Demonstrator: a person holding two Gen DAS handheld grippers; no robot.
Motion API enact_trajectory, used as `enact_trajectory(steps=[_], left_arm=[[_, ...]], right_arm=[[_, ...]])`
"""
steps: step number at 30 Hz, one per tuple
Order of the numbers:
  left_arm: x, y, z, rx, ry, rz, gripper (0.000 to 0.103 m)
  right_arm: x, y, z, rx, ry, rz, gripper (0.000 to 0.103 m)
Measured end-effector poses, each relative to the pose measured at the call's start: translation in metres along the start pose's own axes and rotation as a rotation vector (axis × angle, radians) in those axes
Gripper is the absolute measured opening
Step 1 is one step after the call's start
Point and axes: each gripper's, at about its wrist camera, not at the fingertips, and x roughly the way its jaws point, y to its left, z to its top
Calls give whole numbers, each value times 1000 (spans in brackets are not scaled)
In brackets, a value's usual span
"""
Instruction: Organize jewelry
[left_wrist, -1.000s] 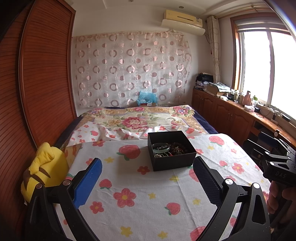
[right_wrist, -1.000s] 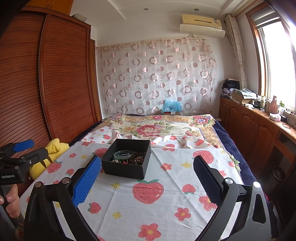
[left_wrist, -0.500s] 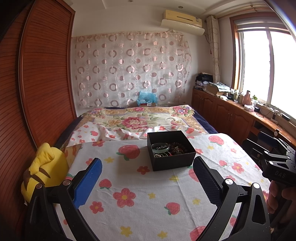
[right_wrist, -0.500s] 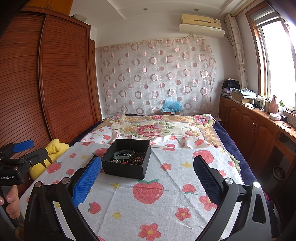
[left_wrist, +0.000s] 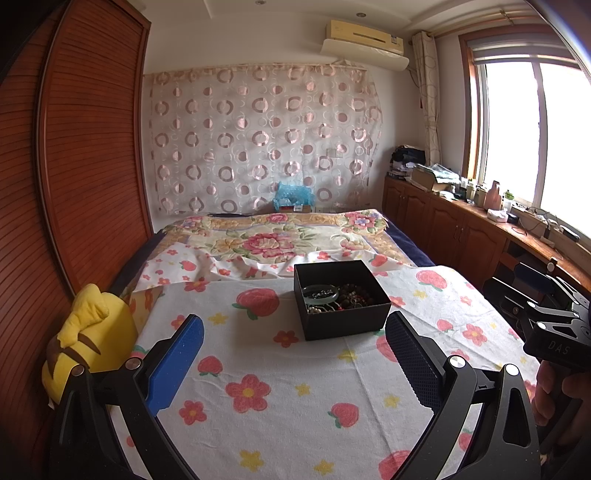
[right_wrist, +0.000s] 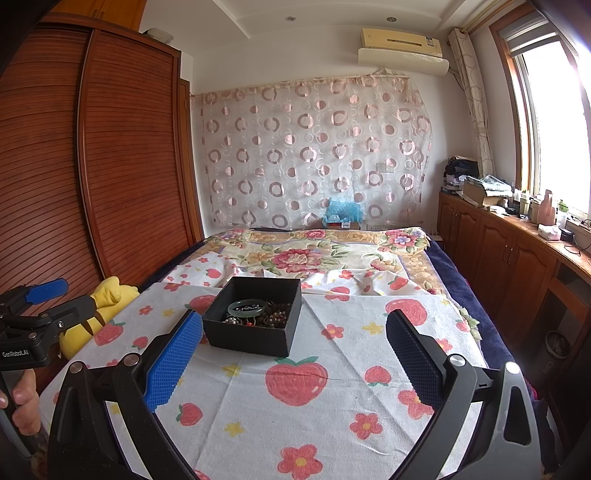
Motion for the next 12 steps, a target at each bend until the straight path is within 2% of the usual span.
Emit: enact_trajectory(steps=[12], left_arm=[[0,0,0,-1,0,2,95]], right_arm=[[0,0,0,1,0,0,100]])
